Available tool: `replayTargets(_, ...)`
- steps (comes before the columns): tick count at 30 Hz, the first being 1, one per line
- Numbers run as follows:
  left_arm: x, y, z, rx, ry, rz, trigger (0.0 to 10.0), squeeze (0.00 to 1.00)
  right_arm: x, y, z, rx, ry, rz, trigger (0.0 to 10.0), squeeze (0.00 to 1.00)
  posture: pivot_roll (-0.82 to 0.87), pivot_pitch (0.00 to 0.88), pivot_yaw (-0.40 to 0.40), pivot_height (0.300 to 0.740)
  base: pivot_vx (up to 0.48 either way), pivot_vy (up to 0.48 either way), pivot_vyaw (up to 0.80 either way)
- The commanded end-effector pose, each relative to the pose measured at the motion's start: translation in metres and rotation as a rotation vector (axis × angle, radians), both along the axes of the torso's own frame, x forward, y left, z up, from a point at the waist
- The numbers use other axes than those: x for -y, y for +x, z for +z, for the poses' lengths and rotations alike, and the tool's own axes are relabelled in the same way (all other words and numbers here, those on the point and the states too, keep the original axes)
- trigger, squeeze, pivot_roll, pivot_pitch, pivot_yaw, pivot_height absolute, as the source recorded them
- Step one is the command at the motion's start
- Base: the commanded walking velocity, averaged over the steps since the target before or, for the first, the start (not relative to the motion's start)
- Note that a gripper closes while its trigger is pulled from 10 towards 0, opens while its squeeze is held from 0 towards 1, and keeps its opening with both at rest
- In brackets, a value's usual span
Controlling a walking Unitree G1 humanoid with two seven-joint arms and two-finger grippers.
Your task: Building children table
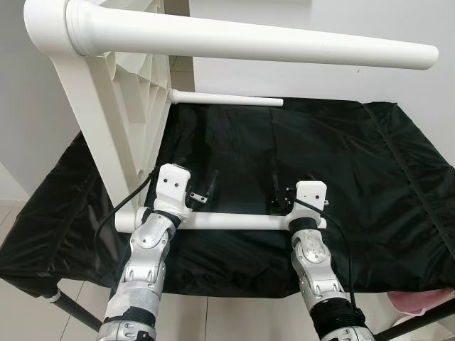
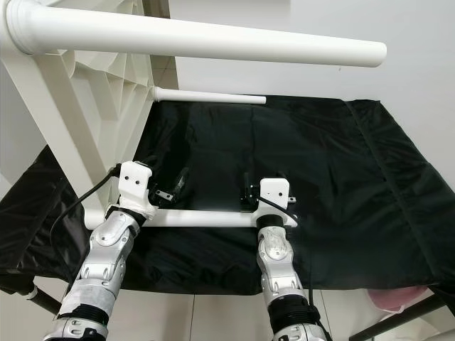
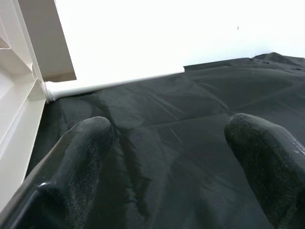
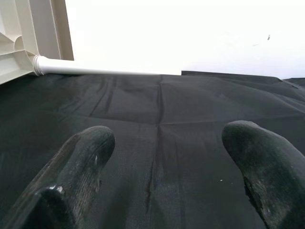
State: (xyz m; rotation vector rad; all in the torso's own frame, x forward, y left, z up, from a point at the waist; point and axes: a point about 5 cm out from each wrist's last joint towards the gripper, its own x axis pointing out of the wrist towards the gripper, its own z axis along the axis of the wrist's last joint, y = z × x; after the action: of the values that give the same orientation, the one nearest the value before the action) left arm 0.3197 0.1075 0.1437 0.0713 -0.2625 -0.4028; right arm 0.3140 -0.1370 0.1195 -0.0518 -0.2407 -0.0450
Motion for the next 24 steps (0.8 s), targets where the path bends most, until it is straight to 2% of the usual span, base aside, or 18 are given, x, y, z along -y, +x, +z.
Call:
replayTargets(1,-0.006,0.001,-0.001,-0.008,-0.047,0.141,10.0,0.0,0.0,0.0,-0.001,0.0,-0.003,0.011,10.0,0.0,0.0,0.0,0.017,0.74,0.0,0.0,0.0)
replayTargets(7,-0.01,-0.002,-0.001,0.0,-0.044,0.144,10.0,0.0,0.0,0.0,0.0,0.001,-0.019,0.025,10.0,0.0,0.0,0.0,0.01,0.74,0.0,0.0,0.0)
replayTargets(12,-0.017,-0.012,-0.008,-0.004,-0.017,0.145,10.0,0.0,-0.002,-0.001,-0.001,0.001,-0.045,0.046,10.0,0.0,0.0,0.0,0.006,0.74,0.0,0.0,0.0)
replayTargets(16,-0.022,-0.01,-0.013,-0.024,0.002,0.17,10.0,0.0,0.0,-0.001,-0.003,-0.008,-0.056,0.051,10.0,0.0,0.0,0.0,0.006,0.74,0.0,0.0,0.0)
replayTargets(24,-0.017,-0.011,-0.011,-0.022,-0.005,0.164,10.0,0.0,0.002,-0.002,-0.004,-0.014,-0.069,0.048,10.0,0.0,0.0,0.0,0.013,0.74,0.0,0.0,0.0)
